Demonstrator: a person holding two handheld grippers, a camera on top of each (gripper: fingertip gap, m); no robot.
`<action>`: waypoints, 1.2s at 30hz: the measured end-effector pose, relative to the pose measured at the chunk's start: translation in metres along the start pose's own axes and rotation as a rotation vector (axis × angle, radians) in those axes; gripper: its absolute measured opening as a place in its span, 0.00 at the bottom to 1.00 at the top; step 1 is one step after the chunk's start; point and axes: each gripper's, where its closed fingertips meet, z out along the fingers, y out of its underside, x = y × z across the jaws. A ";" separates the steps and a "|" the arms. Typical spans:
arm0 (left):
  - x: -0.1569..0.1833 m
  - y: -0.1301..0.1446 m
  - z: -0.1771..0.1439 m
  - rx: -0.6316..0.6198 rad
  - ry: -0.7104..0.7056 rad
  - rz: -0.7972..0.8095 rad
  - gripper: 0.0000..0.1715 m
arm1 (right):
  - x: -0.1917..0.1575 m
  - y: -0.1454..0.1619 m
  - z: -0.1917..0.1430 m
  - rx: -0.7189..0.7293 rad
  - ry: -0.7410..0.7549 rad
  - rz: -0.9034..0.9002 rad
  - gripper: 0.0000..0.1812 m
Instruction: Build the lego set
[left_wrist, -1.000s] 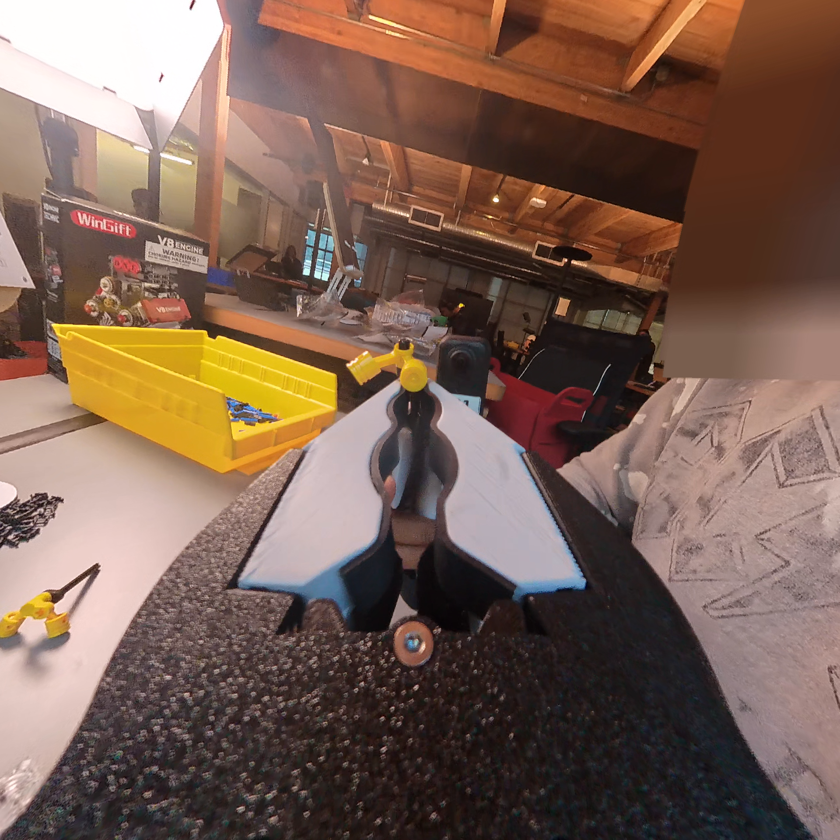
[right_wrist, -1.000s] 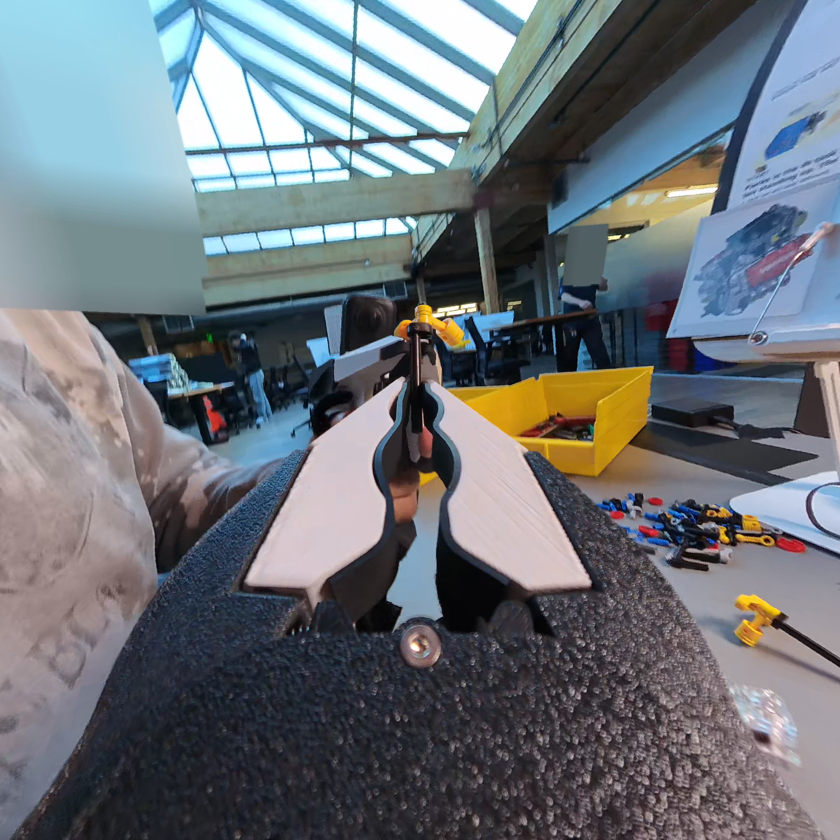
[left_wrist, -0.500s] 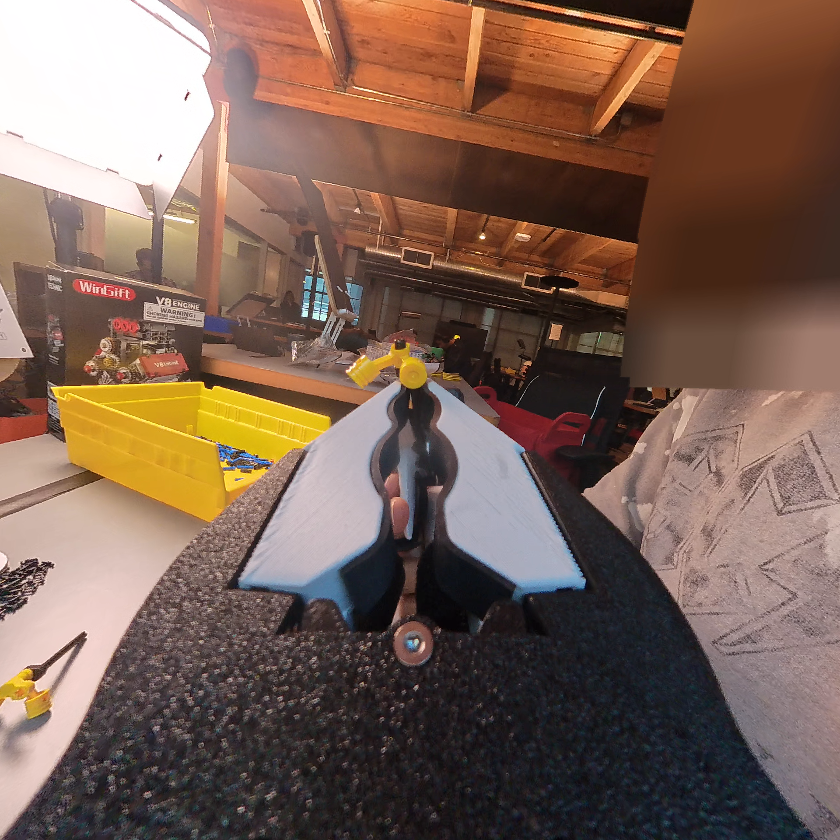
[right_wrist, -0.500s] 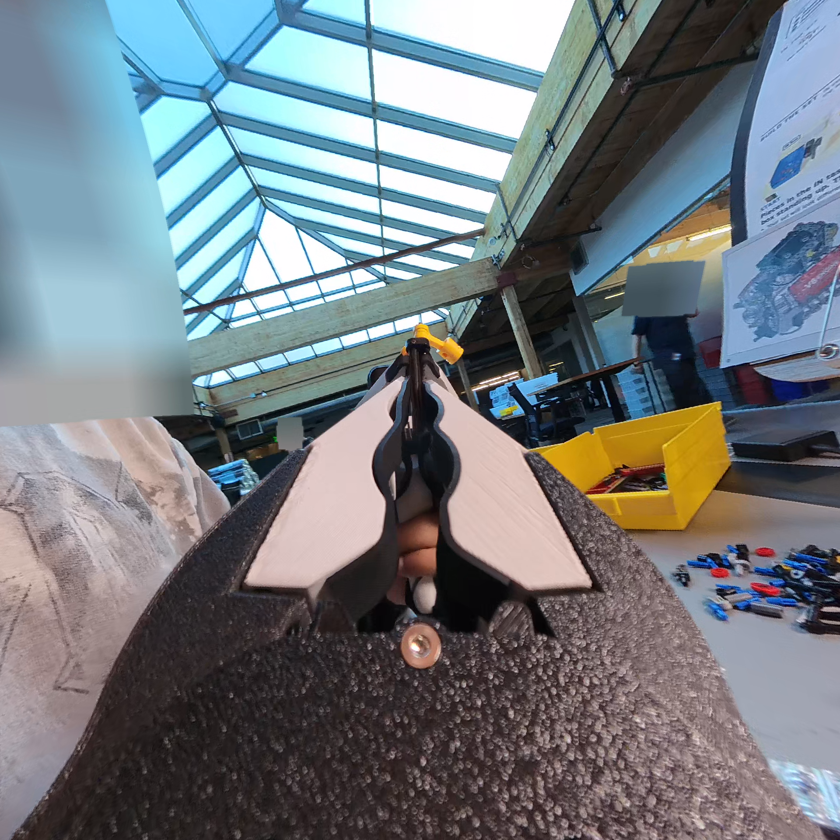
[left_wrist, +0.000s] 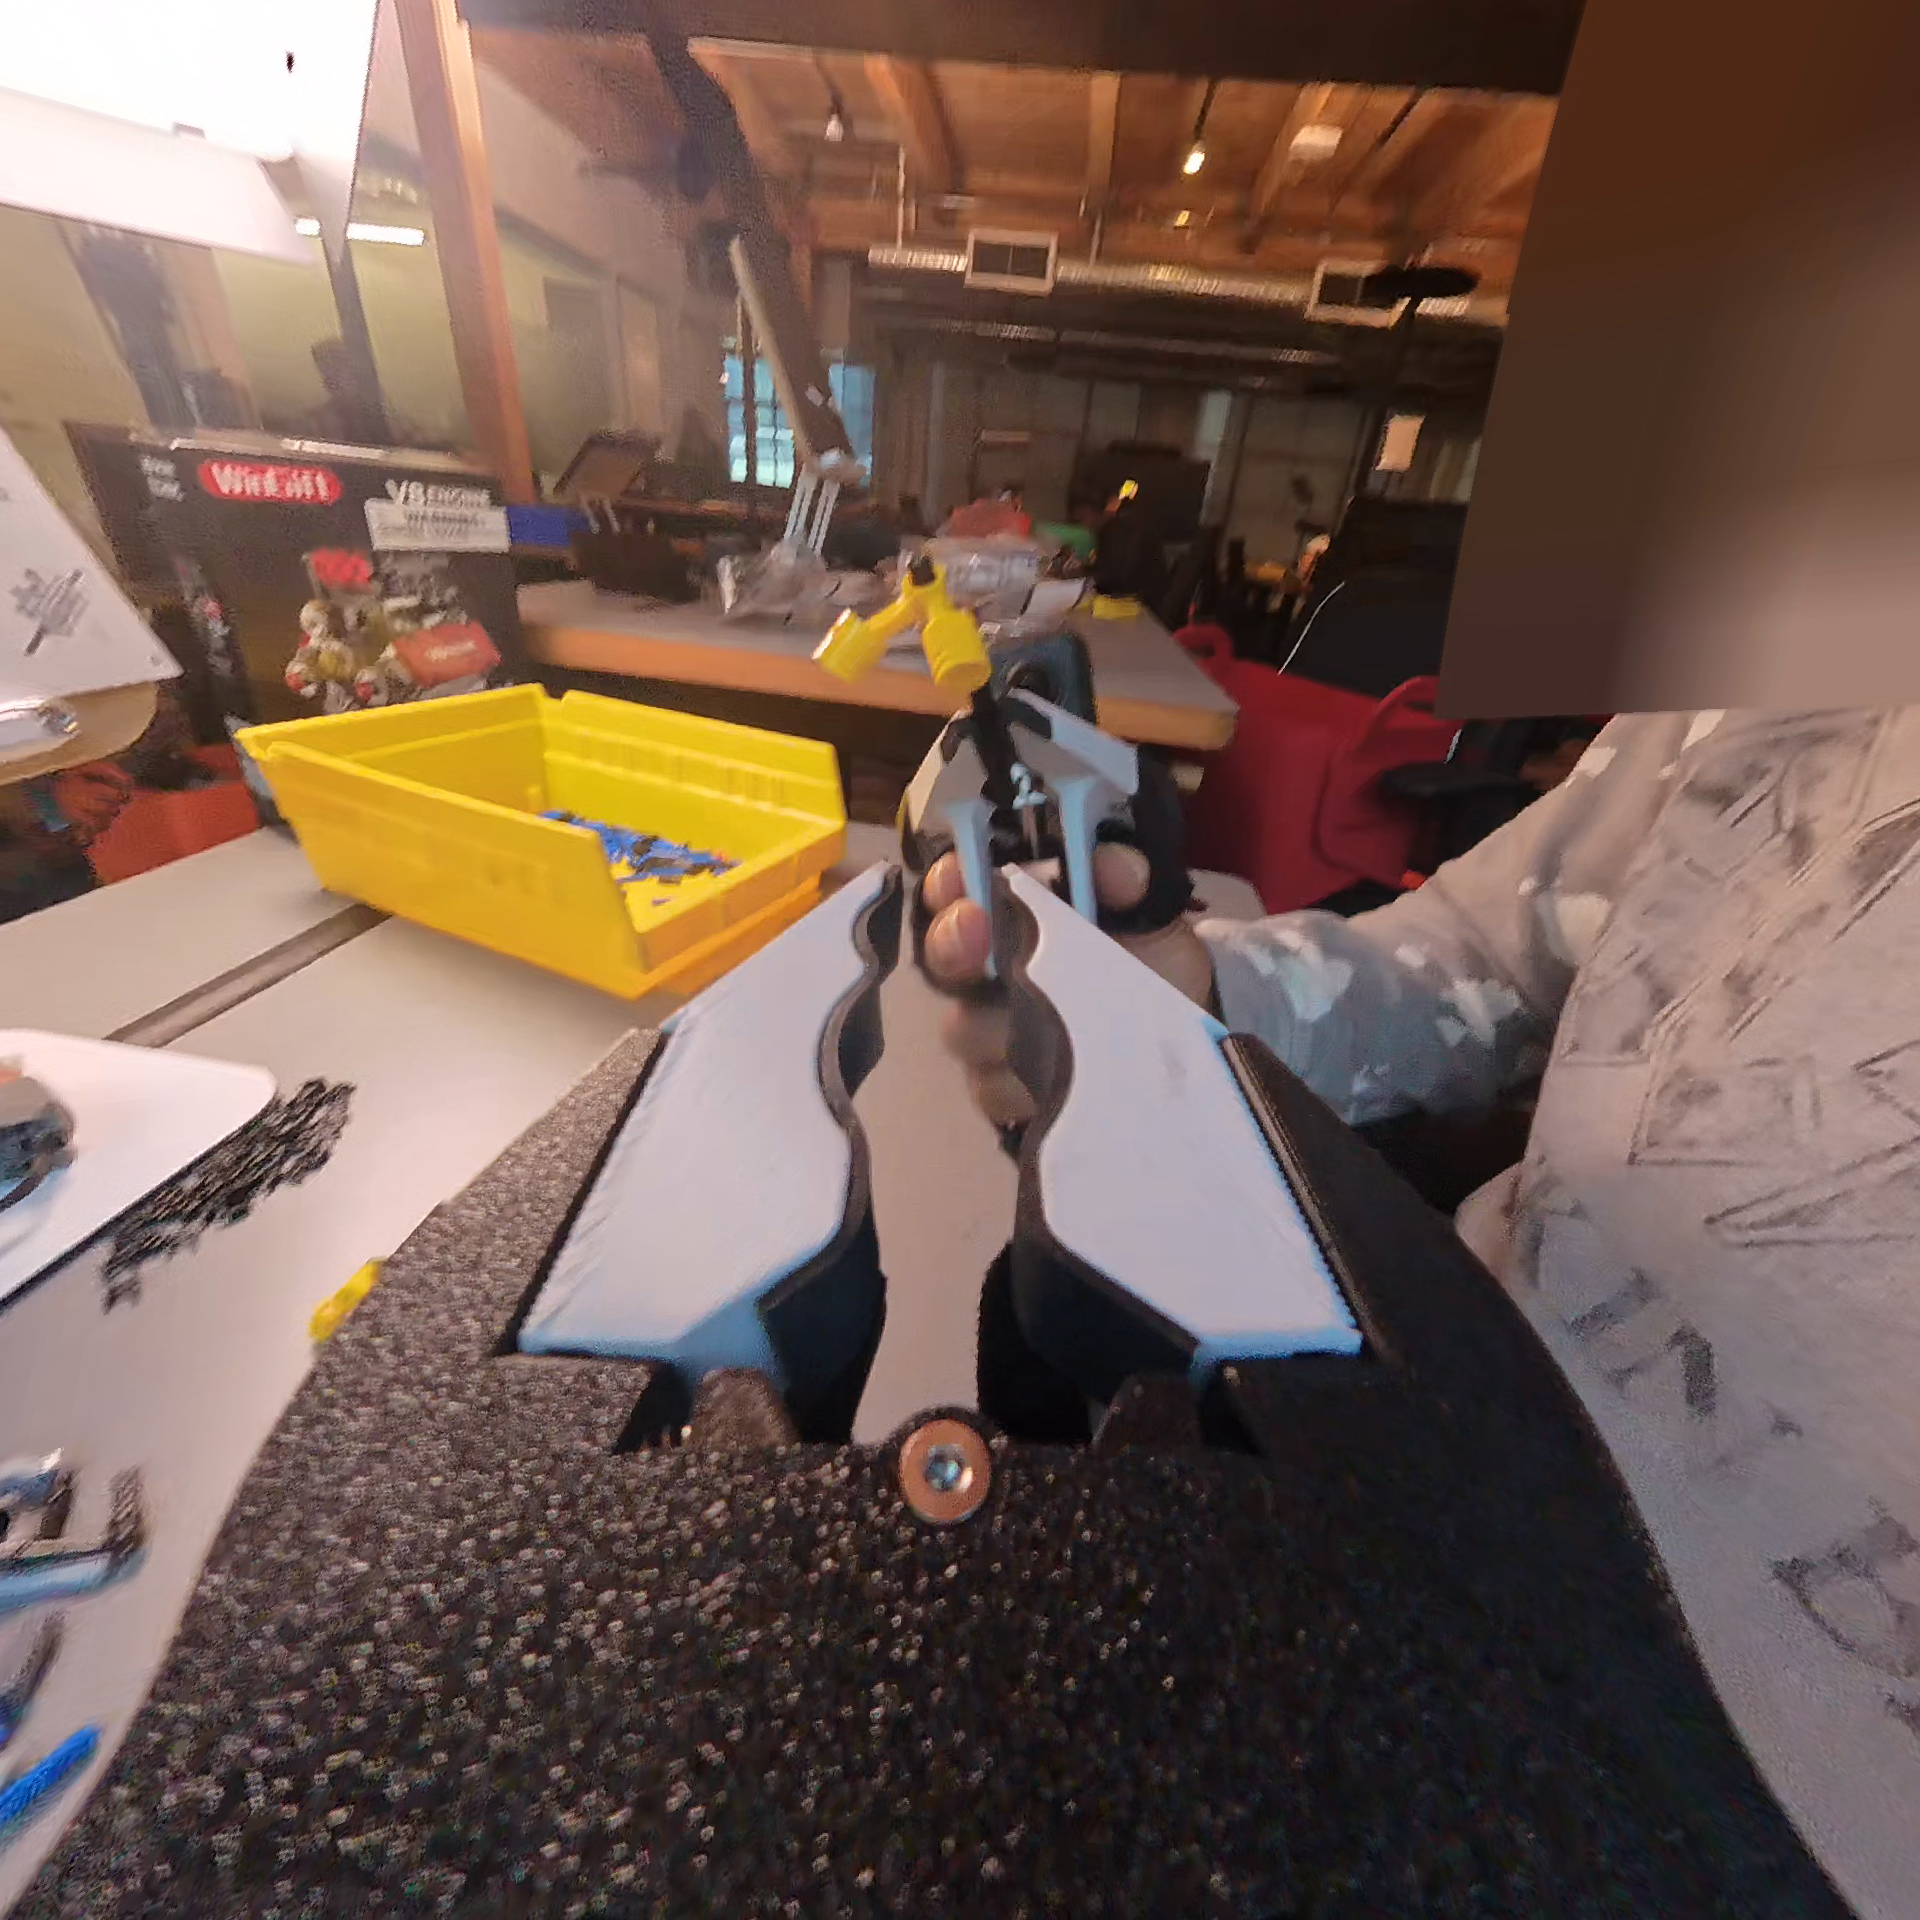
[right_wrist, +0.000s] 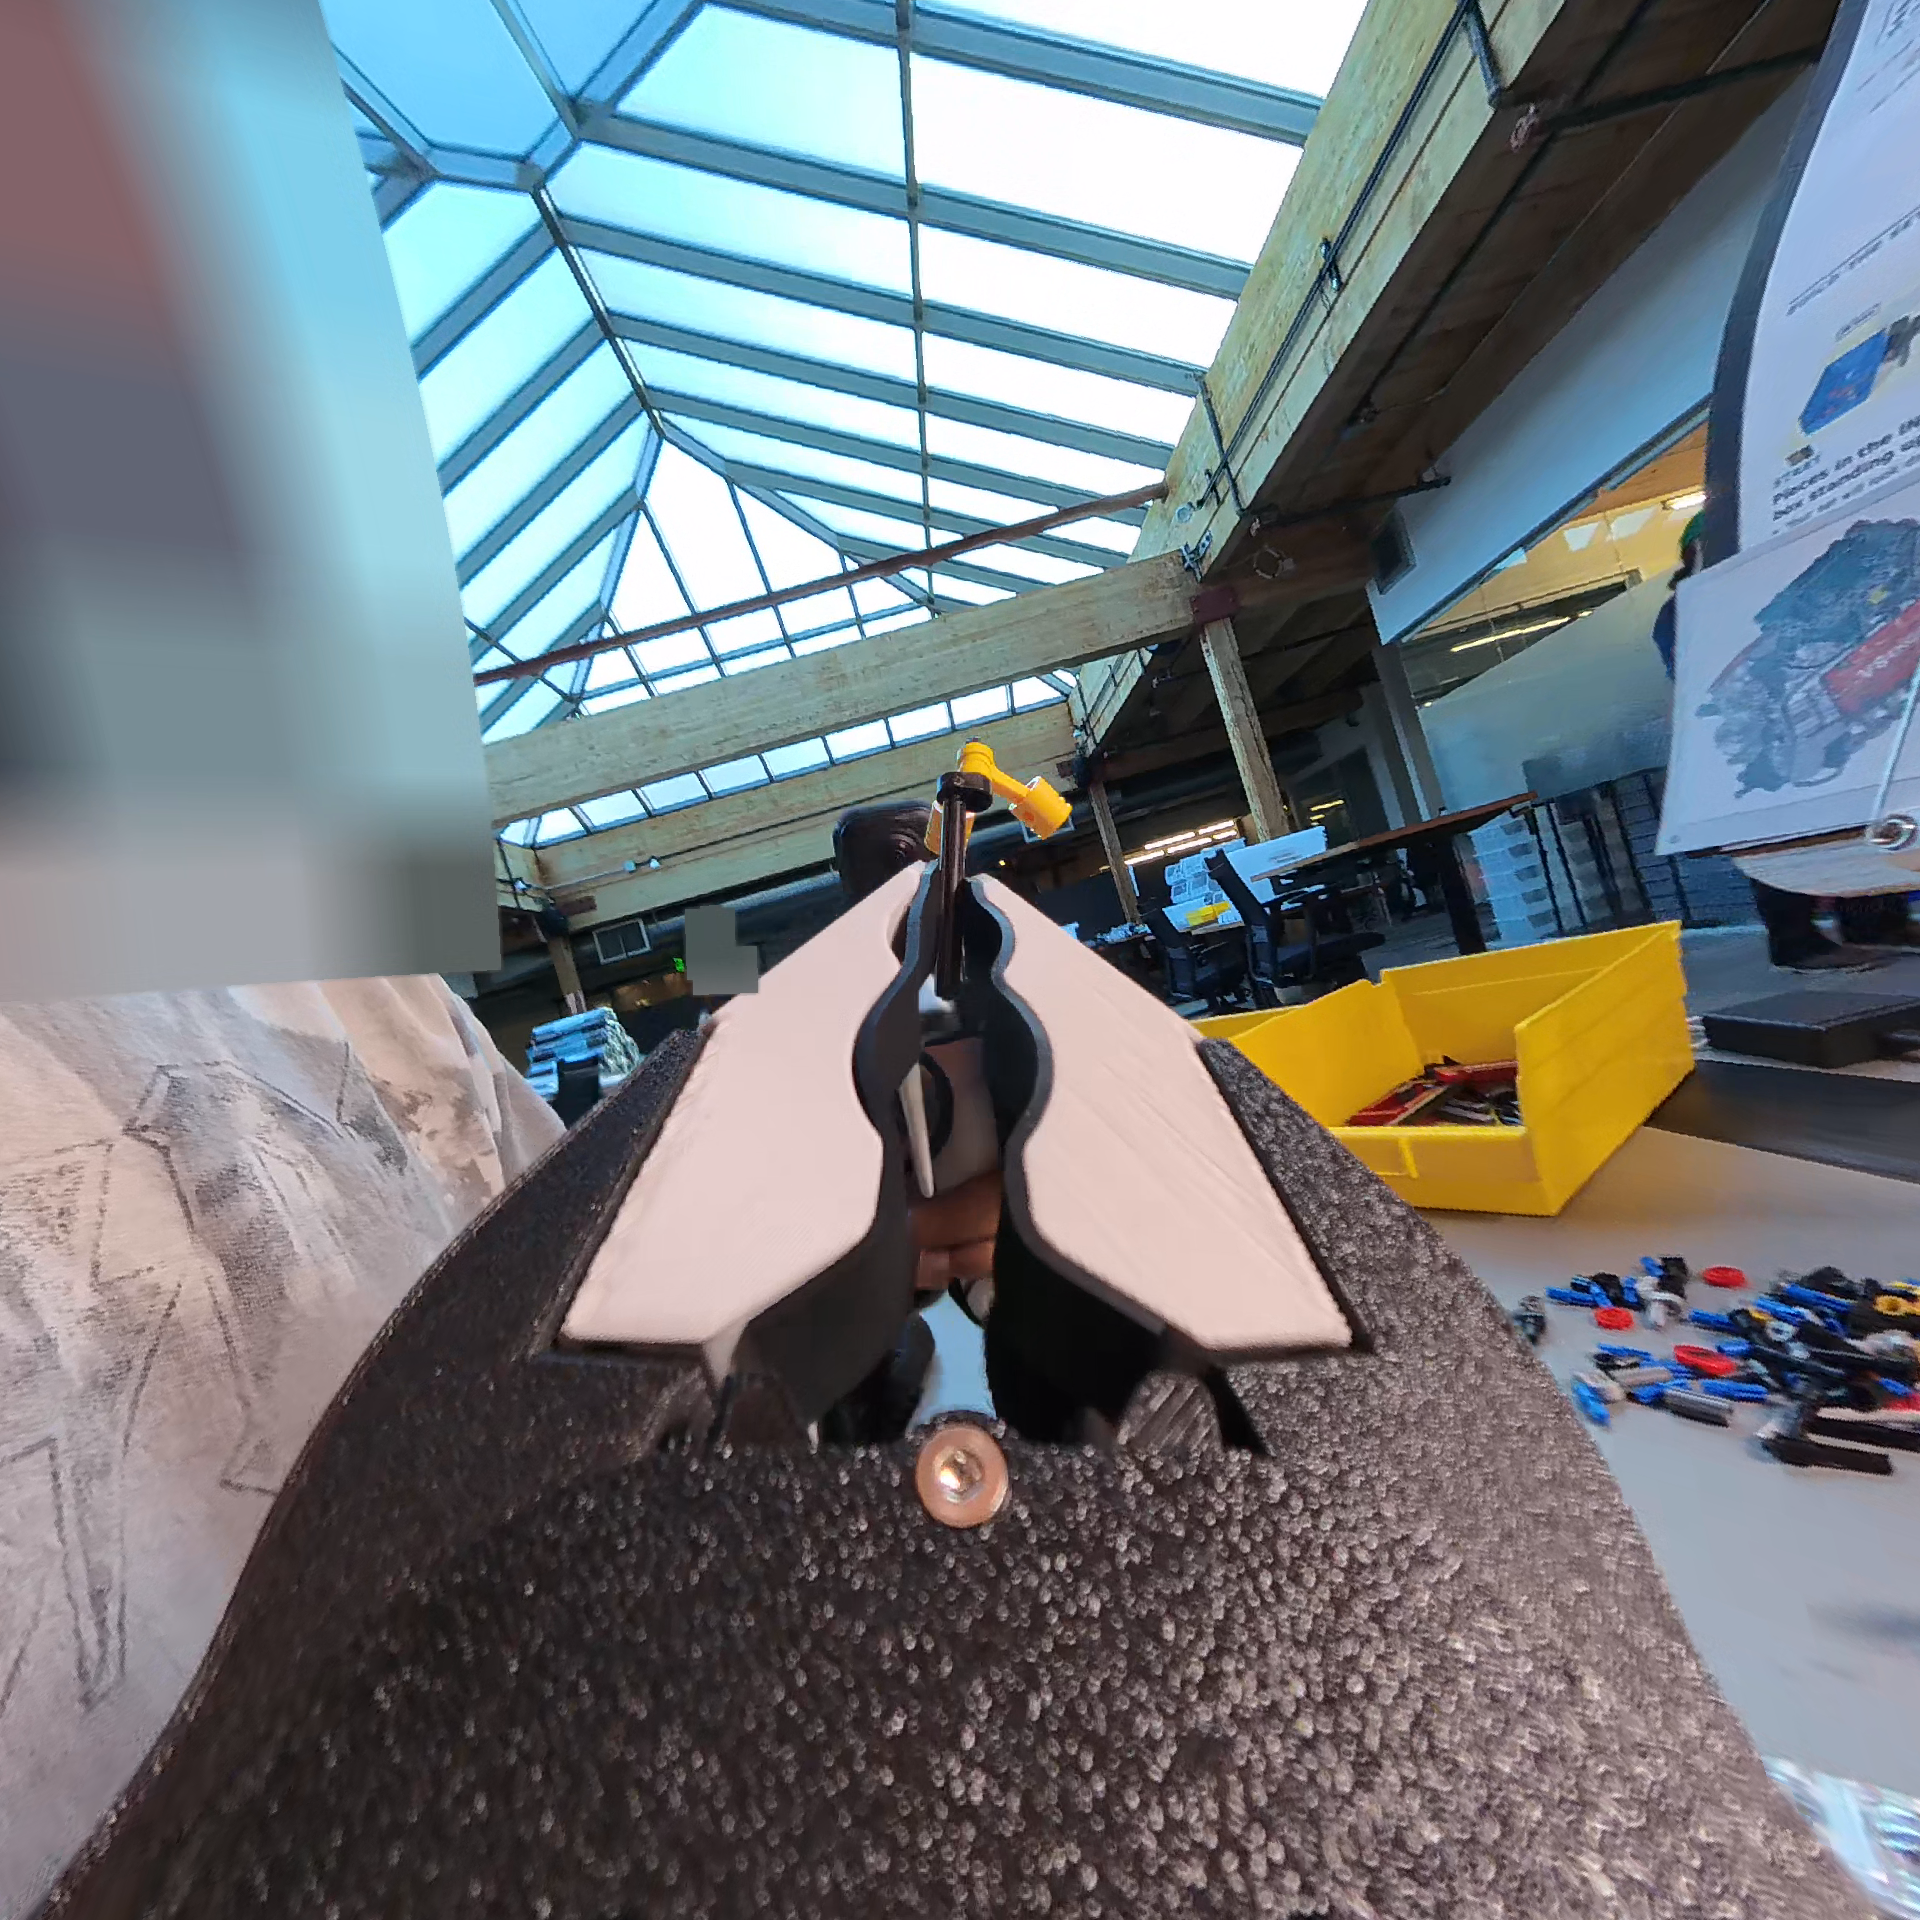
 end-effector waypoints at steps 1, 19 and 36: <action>-0.009 0.008 -0.005 -0.048 -0.032 0.000 0.10 | 0.003 -0.001 -0.001 -0.013 0.004 -0.010 0.00; -0.033 0.180 -0.055 -0.791 -0.027 0.033 0.13 | 0.042 -0.004 -0.037 -0.062 0.054 -0.025 0.00; -0.027 0.177 -0.051 -0.821 -0.044 0.061 0.06 | 0.043 0.003 -0.037 -0.080 0.053 0.007 0.01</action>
